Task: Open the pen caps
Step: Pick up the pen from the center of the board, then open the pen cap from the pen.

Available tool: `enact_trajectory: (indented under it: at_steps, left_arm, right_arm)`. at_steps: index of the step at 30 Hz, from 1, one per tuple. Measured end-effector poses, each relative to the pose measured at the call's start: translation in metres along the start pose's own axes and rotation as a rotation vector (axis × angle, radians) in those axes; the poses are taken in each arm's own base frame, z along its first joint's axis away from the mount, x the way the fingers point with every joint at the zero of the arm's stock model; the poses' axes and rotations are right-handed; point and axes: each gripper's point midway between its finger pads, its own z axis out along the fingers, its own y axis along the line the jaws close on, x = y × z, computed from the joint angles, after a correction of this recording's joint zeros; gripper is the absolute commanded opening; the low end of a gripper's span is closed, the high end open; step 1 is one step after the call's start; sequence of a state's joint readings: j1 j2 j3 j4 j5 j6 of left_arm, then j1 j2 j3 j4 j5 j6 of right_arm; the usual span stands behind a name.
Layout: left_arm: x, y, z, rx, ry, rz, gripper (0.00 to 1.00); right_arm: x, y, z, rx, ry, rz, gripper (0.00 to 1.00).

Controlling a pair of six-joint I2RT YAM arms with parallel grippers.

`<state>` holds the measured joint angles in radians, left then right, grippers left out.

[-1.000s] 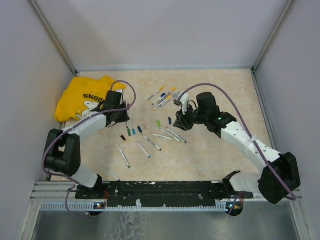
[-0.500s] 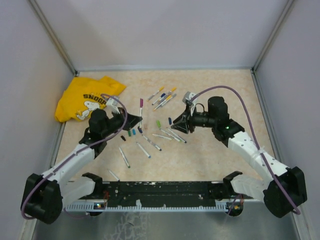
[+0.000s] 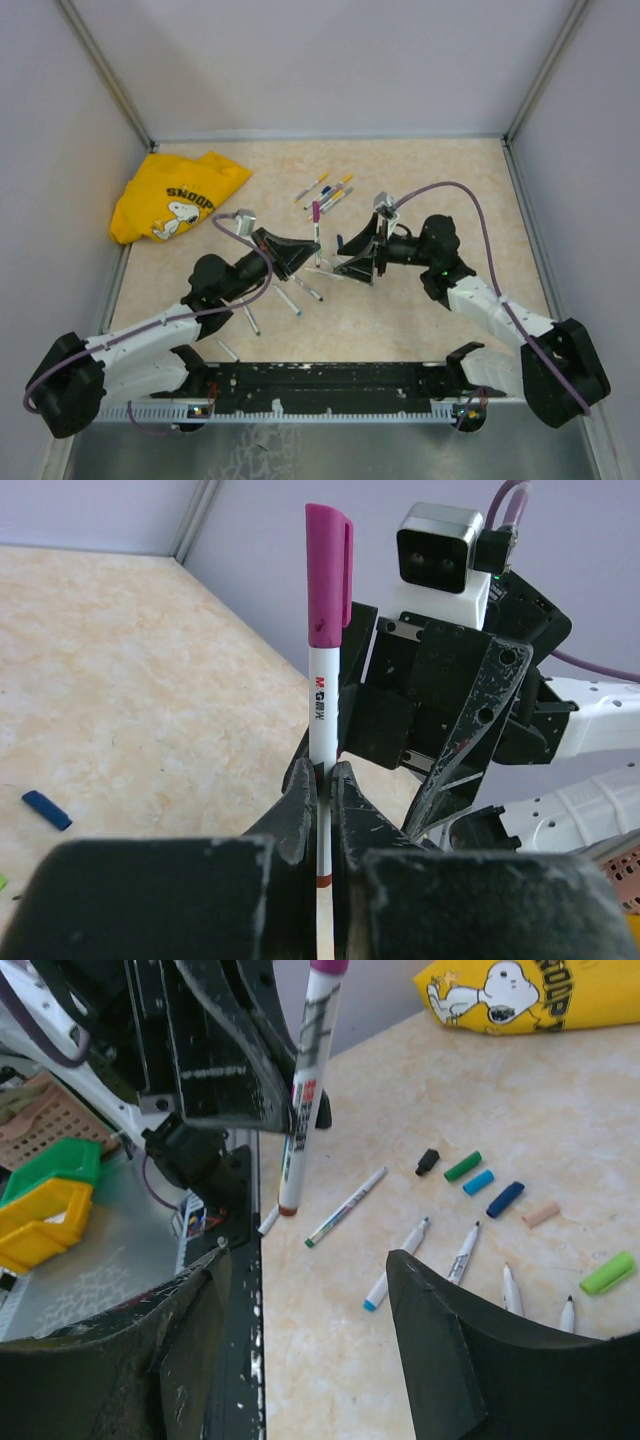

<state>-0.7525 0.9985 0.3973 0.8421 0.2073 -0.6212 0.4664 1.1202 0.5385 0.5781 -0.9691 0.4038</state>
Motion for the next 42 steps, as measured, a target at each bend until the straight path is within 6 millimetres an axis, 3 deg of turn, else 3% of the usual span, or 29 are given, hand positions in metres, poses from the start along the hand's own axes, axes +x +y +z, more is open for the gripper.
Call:
enact_trajectory:
  at_steps: [6,13,20,24,26,29,36,40,42]
  left_arm:
    - [0.009,-0.011,0.011,0.006,-0.04,0.017,0.0]
    - [0.02,-0.012,0.019,-0.01,-0.056,0.024,0.0]
    - [0.028,-0.014,0.023,-0.008,-0.056,0.023,0.0]
    - [0.034,-0.013,0.024,-0.007,-0.046,0.021,0.03]
    - [0.035,-0.012,0.025,-0.009,-0.046,0.022,0.1]
    - [0.035,-0.011,0.025,-0.013,-0.048,0.028,0.29]
    - [0.017,-0.017,0.016,-0.003,-0.107,0.063,0.79]
    - [-0.001,-0.022,-0.001,-0.003,-0.161,0.1,0.96]
    - [-0.007,-0.023,-0.006,-0.014,-0.176,0.118,0.99]
  right_arm:
    - [-0.016,0.008,0.002,-0.024,-0.054,0.015,0.62]
    - [-0.011,0.006,0.007,-0.016,-0.046,0.049,0.54]
    - [0.004,0.002,0.013,0.004,-0.007,0.085,0.28]
    - [0.008,0.001,0.014,0.008,0.005,0.088,0.0]
    - [0.009,0.0,0.013,0.015,0.01,0.095,0.0]
    - [0.008,-0.001,0.014,0.02,0.017,0.089,0.0]
    - [0.004,-0.004,0.015,0.03,0.049,0.06,0.0]
    - [0.004,-0.007,0.014,0.025,0.088,0.026,0.0]
    - [0.006,-0.008,0.013,0.014,0.112,0.005,0.0]
